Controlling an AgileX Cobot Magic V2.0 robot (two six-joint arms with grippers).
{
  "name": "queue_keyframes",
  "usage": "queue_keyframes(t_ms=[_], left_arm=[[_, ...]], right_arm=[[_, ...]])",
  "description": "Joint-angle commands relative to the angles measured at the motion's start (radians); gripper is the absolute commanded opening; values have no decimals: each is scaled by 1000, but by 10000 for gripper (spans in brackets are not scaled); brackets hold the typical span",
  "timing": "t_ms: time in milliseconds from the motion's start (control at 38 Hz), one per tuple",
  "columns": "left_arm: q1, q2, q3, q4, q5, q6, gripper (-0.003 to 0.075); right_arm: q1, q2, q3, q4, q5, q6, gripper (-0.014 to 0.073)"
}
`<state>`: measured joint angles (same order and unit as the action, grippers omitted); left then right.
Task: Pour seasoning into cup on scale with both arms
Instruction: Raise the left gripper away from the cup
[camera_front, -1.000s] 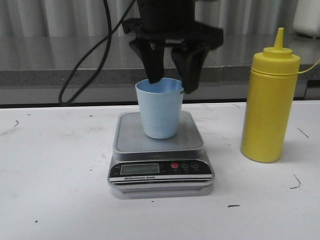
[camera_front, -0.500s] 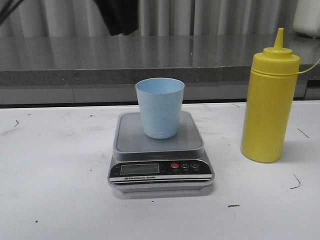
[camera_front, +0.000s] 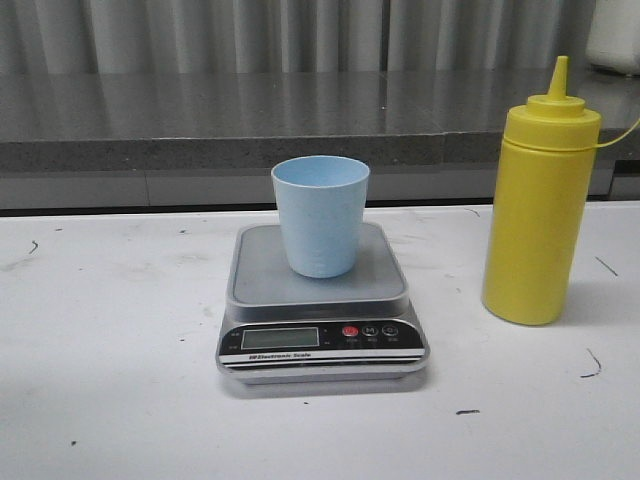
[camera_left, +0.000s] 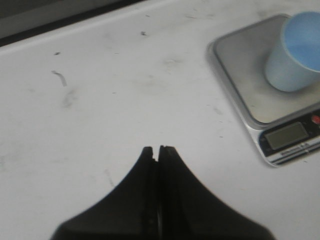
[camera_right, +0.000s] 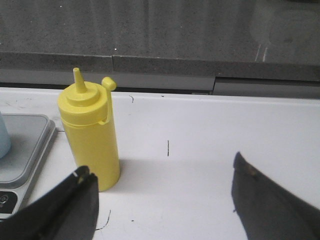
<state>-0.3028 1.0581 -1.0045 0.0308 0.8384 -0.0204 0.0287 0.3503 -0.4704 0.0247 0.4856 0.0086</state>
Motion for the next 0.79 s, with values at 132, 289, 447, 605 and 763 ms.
queue_keyframes(t_ms=[132, 289, 447, 605, 763], left_arm=[[159, -332, 218, -3, -229, -14, -20], [193, -560, 370, -11, -310, -14, -20], [193, -748, 477, -31, -348, -14, -20], [193, -900, 545, -31, -404, -14, -20], [193, -983, 560, -31, -417, -14, -20]], right_arm=[[-5, 15, -34, -3, -77, -3, 563], [-5, 15, -34, -3, -76, -3, 563], [-5, 15, -34, -3, -76, -3, 563], [-5, 15, -34, -3, -80, -3, 563], [-3, 45, -34, 36, -129, -3, 563]])
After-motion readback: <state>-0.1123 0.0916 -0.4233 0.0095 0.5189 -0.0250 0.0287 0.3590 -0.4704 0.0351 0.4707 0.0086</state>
